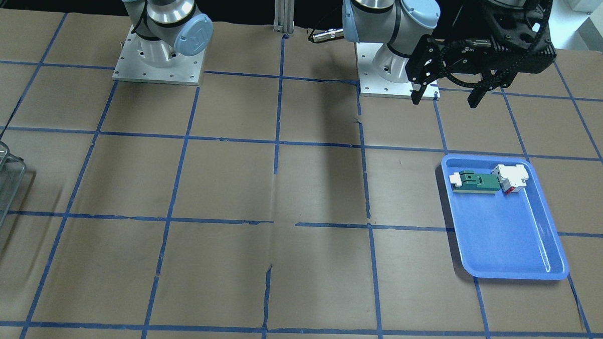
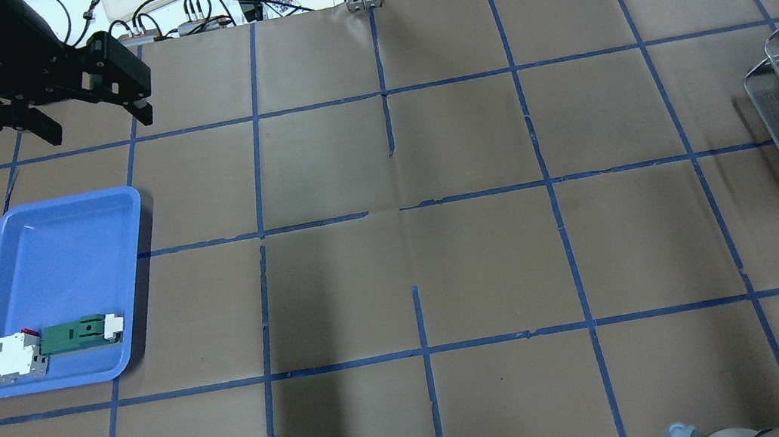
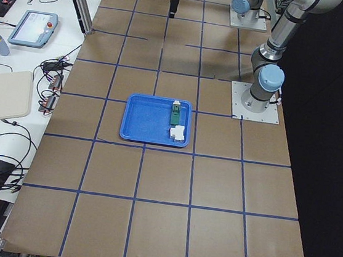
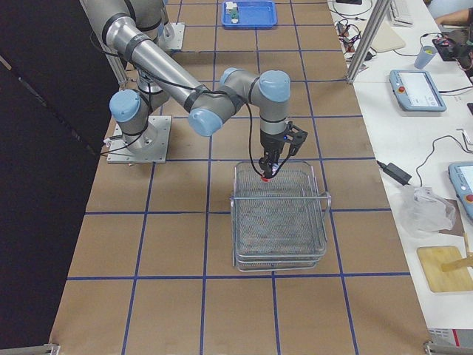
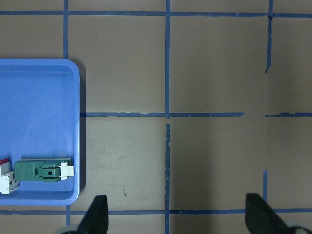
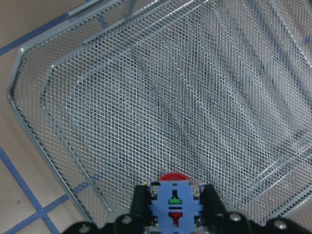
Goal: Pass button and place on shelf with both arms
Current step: 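Lower the button with the right gripper into the wire mesh basket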
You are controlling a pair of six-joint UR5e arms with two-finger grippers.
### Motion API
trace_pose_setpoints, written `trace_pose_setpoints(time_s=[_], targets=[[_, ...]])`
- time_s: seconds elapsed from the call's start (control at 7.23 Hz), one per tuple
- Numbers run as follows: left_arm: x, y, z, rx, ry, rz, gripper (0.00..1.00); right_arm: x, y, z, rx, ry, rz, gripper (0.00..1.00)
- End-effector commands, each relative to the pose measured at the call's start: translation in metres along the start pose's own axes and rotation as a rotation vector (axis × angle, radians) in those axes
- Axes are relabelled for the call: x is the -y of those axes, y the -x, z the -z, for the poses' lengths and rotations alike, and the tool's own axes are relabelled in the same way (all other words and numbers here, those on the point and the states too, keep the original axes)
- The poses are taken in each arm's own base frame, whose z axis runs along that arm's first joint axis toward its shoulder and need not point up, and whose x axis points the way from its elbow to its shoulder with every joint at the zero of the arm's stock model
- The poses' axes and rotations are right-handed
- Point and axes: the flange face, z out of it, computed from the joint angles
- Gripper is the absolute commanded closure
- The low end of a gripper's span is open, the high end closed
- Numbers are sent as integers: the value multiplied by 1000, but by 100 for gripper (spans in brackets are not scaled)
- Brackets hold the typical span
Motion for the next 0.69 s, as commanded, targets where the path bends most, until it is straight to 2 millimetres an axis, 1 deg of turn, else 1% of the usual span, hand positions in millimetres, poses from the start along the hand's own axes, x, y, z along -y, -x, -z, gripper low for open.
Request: trace_pose_setpoints(time_s=[0.0,0.14,0.28,0.42,0.55], targets=[[-5,-3,-3,-10,2,-8,0,-2,-6,6,3,29,-8,0],[-4,-3,-4,-12,-2,-7,0,-7,-7,13,-1,48,-3,0],[-3,-2,-4,-3,1,-7,0,-22,-7,41,0,65,-3,0],[-1,-4,-6,-2,13,-11,0,-39,0,69,22,55,12,0],[-1,-8,-6,-1,15,-20,0,-51,26,87,118,41,56,0]])
